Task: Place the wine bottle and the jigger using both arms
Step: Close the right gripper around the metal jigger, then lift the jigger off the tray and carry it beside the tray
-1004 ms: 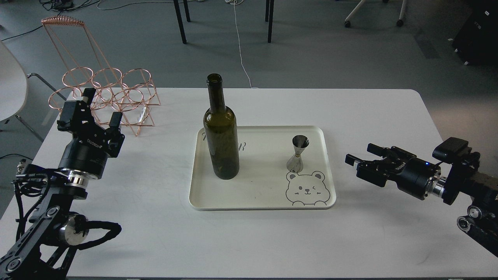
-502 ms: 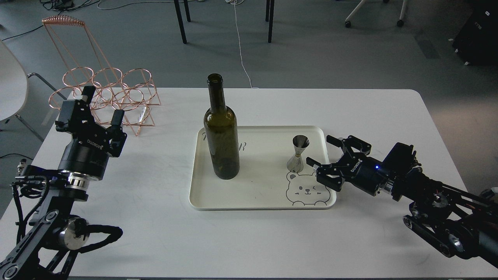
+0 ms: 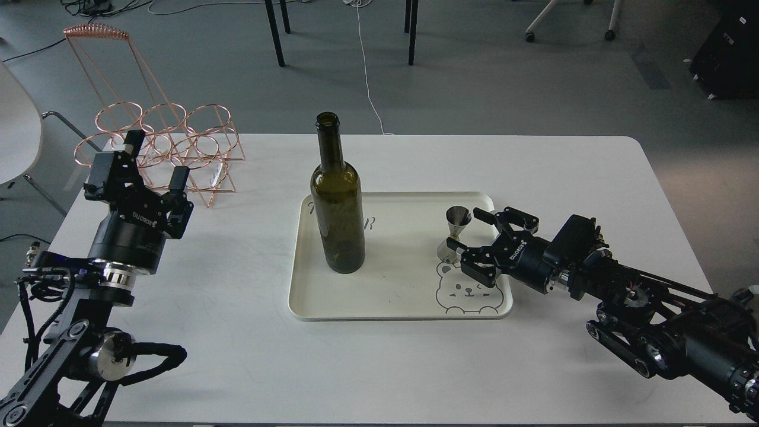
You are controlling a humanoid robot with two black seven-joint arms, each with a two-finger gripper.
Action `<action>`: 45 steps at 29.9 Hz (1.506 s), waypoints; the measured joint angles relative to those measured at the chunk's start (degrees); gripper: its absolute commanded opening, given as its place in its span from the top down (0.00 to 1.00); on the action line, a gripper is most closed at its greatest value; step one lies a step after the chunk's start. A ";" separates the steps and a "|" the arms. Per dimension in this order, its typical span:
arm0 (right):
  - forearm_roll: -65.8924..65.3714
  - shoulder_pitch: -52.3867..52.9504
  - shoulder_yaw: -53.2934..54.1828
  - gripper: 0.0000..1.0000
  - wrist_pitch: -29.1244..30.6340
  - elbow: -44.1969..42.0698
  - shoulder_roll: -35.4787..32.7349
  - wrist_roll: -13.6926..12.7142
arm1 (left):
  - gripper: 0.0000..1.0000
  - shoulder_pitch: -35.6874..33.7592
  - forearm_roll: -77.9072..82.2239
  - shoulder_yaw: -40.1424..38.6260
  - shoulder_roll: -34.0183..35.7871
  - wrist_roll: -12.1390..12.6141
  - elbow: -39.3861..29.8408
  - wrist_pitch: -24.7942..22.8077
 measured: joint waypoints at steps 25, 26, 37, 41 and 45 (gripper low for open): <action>0.00 1.52 -1.60 0.77 0.00 -4.27 3.75 0.00 | 0.02 0.56 0.00 -0.22 0.18 -0.09 -0.80 0.00; 0.00 1.59 -1.60 0.82 0.00 -4.27 3.72 0.00 | 0.02 0.59 0.00 -0.22 0.18 -0.08 -0.80 0.00; 0.00 1.81 1.30 0.84 0.00 -1.92 0.90 0.00 | 0.02 0.70 -0.01 -0.22 0.17 -0.08 -1.19 -0.02; 0.07 1.54 7.05 0.84 0.00 0.11 -1.59 0.00 | 0.02 0.70 -0.01 -0.11 0.18 -0.08 -1.21 -0.08; 3.22 0.88 11.37 0.84 0.00 0.40 -5.79 0.00 | 0.02 0.71 0.04 0.05 0.13 -0.08 -1.38 -0.09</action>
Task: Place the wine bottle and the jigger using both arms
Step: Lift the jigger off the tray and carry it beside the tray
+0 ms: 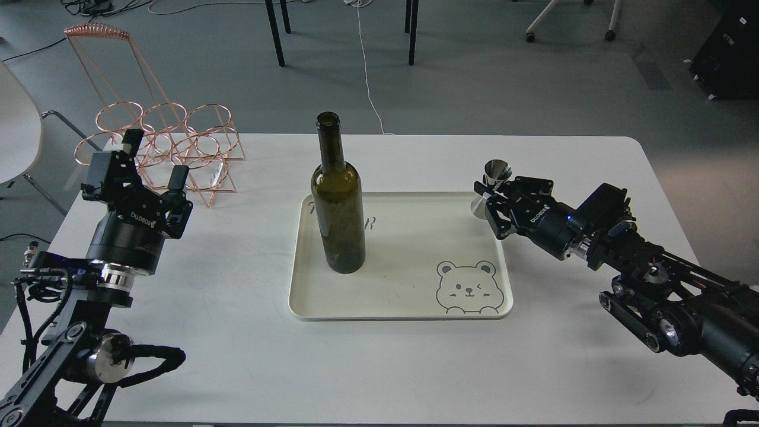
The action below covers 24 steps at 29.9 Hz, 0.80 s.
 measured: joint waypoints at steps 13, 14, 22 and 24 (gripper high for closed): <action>15.83 -2.70 -4.01 0.84 0.00 -12.01 -6.10 0.00 | 0.02 0.00 0.04 0.26 -0.44 0.00 -0.17 0.00; 16.77 -2.80 -5.20 0.84 0.00 -12.26 -5.96 0.00 | 0.02 0.00 0.04 0.26 -0.44 0.00 -0.20 0.00; 20.15 -2.74 -9.84 0.84 0.00 -15.05 -3.05 0.00 | 0.02 -0.01 0.04 0.26 -0.33 0.01 -0.55 0.00; 20.17 -2.53 -9.96 0.84 0.00 -15.59 -2.42 0.00 | 0.02 -0.04 0.06 0.26 -0.42 0.04 -0.55 0.00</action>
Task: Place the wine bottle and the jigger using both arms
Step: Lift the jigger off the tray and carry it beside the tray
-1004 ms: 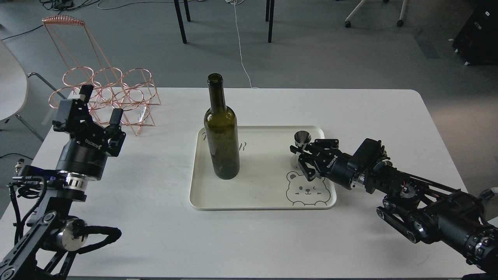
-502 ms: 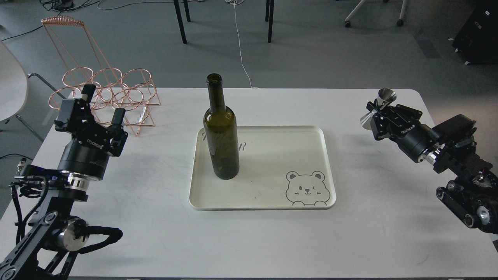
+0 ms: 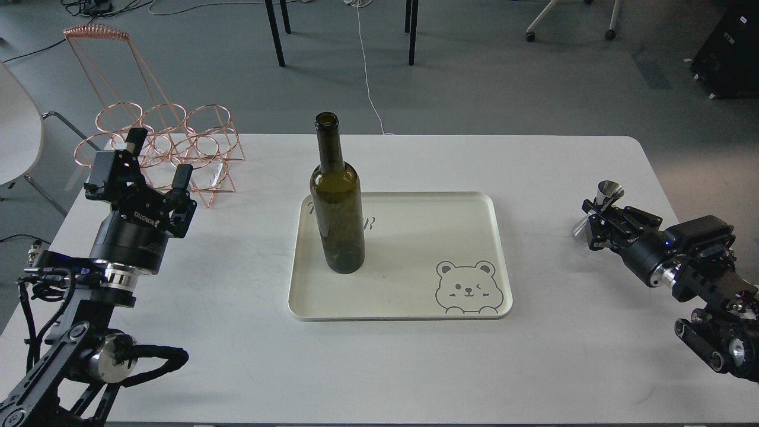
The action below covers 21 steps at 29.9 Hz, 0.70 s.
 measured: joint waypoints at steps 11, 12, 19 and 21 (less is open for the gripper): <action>0.01 0.07 -0.13 0.80 0.00 -0.21 0.33 0.00 | 0.02 -0.14 0.00 0.00 -0.05 0.04 0.00 0.00; 0.01 0.07 -0.15 0.79 0.00 -0.20 0.33 0.00 | 0.02 -0.14 0.00 0.00 -0.05 0.04 0.00 0.00; 0.02 0.07 -0.17 0.46 0.00 0.16 0.20 0.00 | 0.02 -0.14 0.00 0.00 0.02 0.05 0.00 -0.13; 0.01 0.07 -0.19 0.44 0.00 0.24 0.16 0.00 | 0.02 -0.14 0.00 0.00 0.09 0.05 0.00 -0.16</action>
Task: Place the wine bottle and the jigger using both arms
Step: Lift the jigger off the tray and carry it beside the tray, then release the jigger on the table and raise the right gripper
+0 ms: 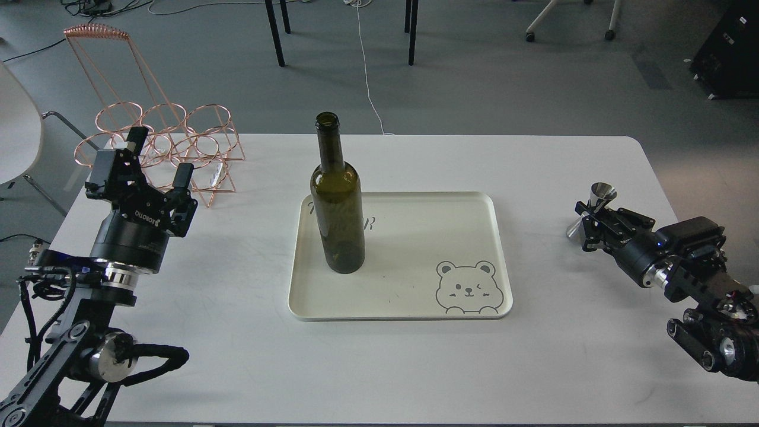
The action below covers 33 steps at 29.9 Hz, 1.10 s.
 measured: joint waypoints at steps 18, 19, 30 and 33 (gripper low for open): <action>4.21 -3.08 -5.32 0.06 0.00 10.93 -9.47 0.01 | 0.02 -0.17 0.07 0.18 -0.05 0.18 0.00 0.05; 5.67 -3.41 -6.48 0.05 0.00 12.13 -10.73 0.01 | 0.02 -0.15 0.07 0.18 -0.05 0.18 0.00 0.04; 28.65 -3.84 -19.94 0.04 0.00 47.05 -34.10 -0.01 | 0.02 0.01 0.07 0.25 -0.13 0.27 0.00 -0.02; 37.91 -3.51 -17.34 0.04 0.00 57.21 -36.54 -0.01 | 0.02 0.00 0.07 0.26 -0.14 0.27 0.00 -0.02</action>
